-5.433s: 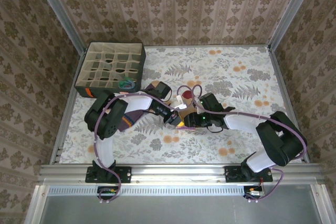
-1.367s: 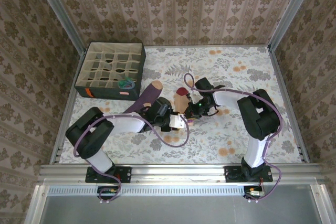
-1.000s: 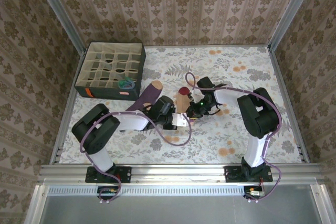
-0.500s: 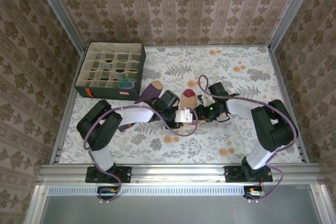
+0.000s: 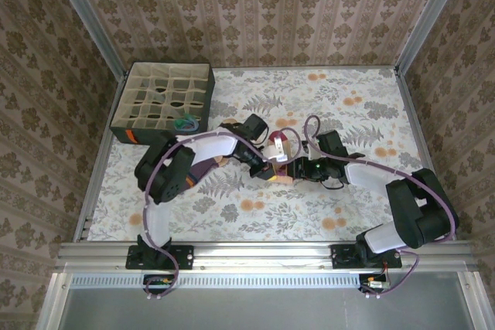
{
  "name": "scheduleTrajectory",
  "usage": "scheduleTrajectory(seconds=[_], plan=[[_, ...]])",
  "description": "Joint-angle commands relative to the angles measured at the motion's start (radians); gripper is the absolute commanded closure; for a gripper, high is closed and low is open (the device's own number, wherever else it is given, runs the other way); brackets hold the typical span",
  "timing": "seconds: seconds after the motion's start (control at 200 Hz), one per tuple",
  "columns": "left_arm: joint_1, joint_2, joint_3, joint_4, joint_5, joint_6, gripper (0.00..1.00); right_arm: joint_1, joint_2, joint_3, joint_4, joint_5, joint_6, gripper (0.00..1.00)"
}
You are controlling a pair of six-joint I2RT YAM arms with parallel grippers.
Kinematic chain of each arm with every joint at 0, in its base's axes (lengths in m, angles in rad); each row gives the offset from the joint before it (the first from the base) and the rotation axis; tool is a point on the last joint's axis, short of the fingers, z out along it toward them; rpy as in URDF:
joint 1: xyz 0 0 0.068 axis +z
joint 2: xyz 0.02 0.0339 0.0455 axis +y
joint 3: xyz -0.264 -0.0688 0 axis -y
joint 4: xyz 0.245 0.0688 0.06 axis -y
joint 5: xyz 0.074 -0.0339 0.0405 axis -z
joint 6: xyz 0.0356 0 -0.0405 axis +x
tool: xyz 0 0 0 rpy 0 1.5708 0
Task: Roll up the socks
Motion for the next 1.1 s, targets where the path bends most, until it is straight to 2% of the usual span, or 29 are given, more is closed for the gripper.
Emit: scheduleTrajectory(seconds=[0.0,0.165,0.3,0.39,0.425,0.515,0.63,0.805,0.89,0.995,1.09], plan=[[0.02,0.095,0.074,-0.2,0.046,-0.095,1.0,0.016,0.0,0.006,0.037,0.021,0.019,0.56],[0.039,0.146,0.126,-0.222,0.08,-0.186,1.0,0.03,0.05,0.042,0.019,0.037,0.005,0.56],[0.038,0.157,0.133,-0.216,0.086,-0.202,1.0,0.03,0.131,0.105,-0.037,0.062,-0.005,0.57],[0.032,0.134,0.102,-0.178,0.057,-0.188,1.0,0.031,0.185,0.149,-0.097,0.102,0.007,0.66],[0.03,0.114,0.079,-0.147,0.033,-0.18,0.95,0.03,0.21,0.17,-0.13,0.116,0.012,0.71],[0.026,0.031,-0.02,-0.006,-0.047,-0.174,0.85,0.029,0.265,0.22,-0.23,0.158,0.015,0.83],[0.035,-0.093,-0.161,0.211,-0.091,-0.172,0.77,0.03,0.306,0.259,-0.321,0.197,-0.004,0.91],[0.008,-0.288,-0.38,0.534,-0.193,-0.069,0.75,0.03,0.35,0.28,-0.363,0.206,-0.008,0.88],[-0.044,-0.366,-0.493,0.684,-0.313,0.045,0.75,0.03,0.36,0.283,-0.372,0.206,-0.012,0.87],[-0.105,-0.396,-0.578,0.829,-0.462,0.136,0.75,0.03,0.368,0.293,-0.391,0.208,-0.024,0.85],[-0.148,-0.384,-0.588,0.867,-0.528,0.192,0.74,0.029,0.372,0.302,-0.403,0.208,-0.033,0.85]])
